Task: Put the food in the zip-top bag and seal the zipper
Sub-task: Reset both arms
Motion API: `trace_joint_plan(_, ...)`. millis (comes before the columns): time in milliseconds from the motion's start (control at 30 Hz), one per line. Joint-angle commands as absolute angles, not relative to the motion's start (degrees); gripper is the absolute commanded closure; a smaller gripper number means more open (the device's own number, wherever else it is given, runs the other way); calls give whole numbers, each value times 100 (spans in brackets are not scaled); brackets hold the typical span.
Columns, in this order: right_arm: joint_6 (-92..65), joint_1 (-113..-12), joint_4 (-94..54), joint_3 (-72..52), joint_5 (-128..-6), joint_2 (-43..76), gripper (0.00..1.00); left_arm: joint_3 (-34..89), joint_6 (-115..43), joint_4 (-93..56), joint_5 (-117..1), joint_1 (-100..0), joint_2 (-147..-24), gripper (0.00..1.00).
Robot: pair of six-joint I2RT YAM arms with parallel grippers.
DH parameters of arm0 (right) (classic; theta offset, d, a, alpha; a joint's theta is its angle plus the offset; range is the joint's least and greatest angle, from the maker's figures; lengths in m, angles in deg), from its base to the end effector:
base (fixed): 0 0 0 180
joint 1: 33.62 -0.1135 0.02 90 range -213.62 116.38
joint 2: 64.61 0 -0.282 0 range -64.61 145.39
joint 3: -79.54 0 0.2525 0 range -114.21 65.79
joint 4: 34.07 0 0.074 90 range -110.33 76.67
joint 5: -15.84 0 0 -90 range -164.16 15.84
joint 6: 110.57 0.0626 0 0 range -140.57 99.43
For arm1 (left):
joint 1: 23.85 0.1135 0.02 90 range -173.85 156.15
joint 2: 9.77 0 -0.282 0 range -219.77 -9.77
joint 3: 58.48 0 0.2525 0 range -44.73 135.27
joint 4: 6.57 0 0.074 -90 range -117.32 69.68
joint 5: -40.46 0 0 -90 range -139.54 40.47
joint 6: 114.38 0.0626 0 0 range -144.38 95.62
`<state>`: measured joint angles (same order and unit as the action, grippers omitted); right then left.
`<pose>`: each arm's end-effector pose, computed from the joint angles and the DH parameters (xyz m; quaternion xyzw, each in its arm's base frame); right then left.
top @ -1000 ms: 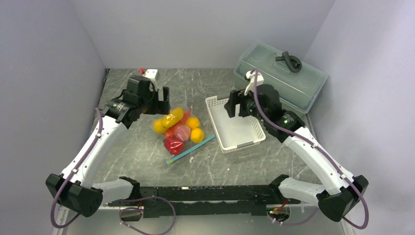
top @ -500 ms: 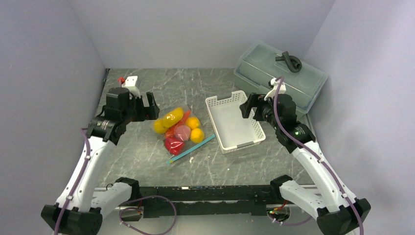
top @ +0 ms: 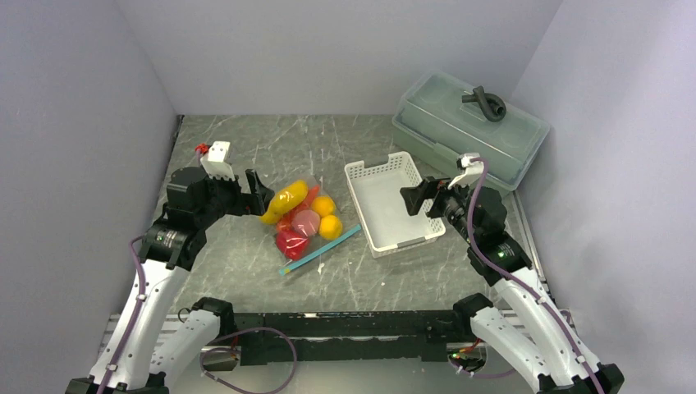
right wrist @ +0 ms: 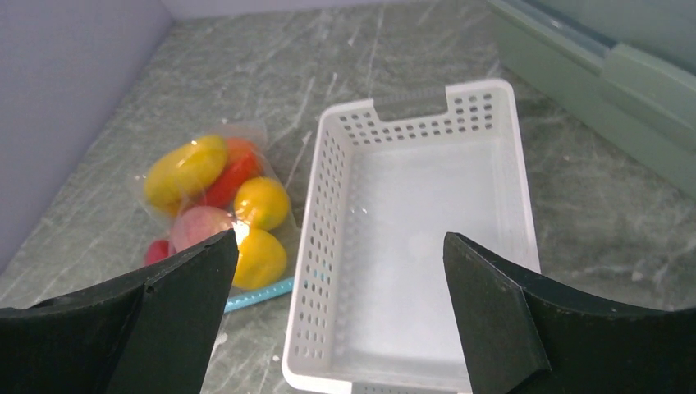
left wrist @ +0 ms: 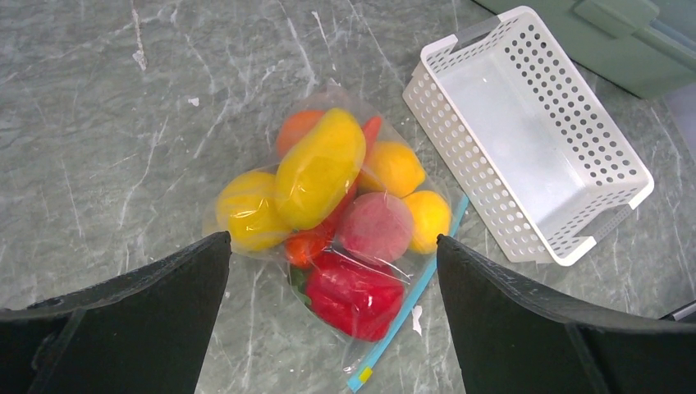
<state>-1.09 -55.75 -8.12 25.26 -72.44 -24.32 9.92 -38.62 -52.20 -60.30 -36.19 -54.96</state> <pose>0.1693 0.0709 0.3286 -0.0274 0.7764 0.2345 0.5843 0.1720 -0.0496 0.3614 0.0384 0.8282 -0.2031 0.5210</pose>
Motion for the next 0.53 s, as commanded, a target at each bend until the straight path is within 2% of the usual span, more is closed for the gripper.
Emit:
trace_joint_plan(0, -220, -5594, -1637, 2626, -6954, -2722, 0, 938, -3638, -4918, -6224, -3607, -5404, 0)
trace_joint_plan(367, -264, -5657, -1624, 2579, -6796, -2777, 0, 1003, -3540, -4944, -6229, -3607, -5609, 0)
trace_joint_plan(500, -256, -5673, -1617, 2571, -6808, -2768, 0, 967, -3627, -4929, -5893, -3607, -5517, 0)
